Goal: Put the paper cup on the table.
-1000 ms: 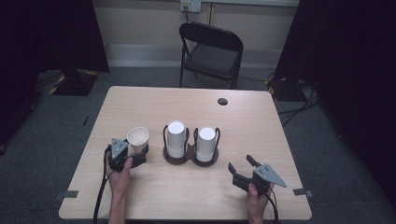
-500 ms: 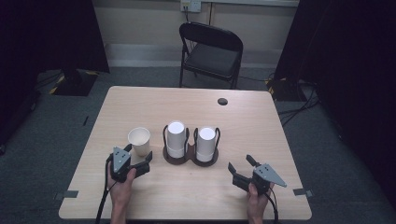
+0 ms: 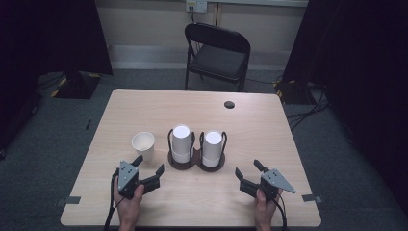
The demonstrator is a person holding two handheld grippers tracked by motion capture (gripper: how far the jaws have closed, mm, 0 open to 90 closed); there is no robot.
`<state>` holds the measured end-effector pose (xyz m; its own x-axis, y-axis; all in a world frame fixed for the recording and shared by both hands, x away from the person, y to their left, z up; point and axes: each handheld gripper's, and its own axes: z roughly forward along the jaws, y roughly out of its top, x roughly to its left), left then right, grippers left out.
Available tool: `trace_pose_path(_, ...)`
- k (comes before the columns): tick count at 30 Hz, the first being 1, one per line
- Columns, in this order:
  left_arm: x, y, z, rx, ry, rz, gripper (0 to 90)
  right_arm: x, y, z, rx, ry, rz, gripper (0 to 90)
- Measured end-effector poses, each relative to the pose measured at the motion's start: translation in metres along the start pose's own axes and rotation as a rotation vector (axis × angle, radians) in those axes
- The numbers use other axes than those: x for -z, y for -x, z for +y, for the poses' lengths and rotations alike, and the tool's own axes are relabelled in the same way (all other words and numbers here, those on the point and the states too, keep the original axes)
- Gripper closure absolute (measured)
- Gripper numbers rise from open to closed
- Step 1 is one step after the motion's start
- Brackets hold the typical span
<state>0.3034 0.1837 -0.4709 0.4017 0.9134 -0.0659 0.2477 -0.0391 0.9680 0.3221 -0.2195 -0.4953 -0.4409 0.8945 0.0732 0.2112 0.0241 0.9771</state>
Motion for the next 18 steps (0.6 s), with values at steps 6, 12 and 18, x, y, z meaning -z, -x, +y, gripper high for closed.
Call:
trace_pose_path(6, 0.0, 0.018, -0.008, -0.024, -0.007, -0.031, 15.6, 0.0, -0.001, 0.0, 0.002, 0.002, -0.004, 18.0)
trace_pose_path(12, -0.002, 0.025, -0.022, -0.008, -0.024, -0.034, 15.5, 0.0, -0.001, 0.0, 0.006, 0.003, -0.004, 18.0)
trace_pose_path(18, 0.0, 0.034, -0.028, -0.02, 0.006, -0.014, 15.5, 0.0, -0.001, 0.0, 0.012, 0.002, -0.007, 18.0)
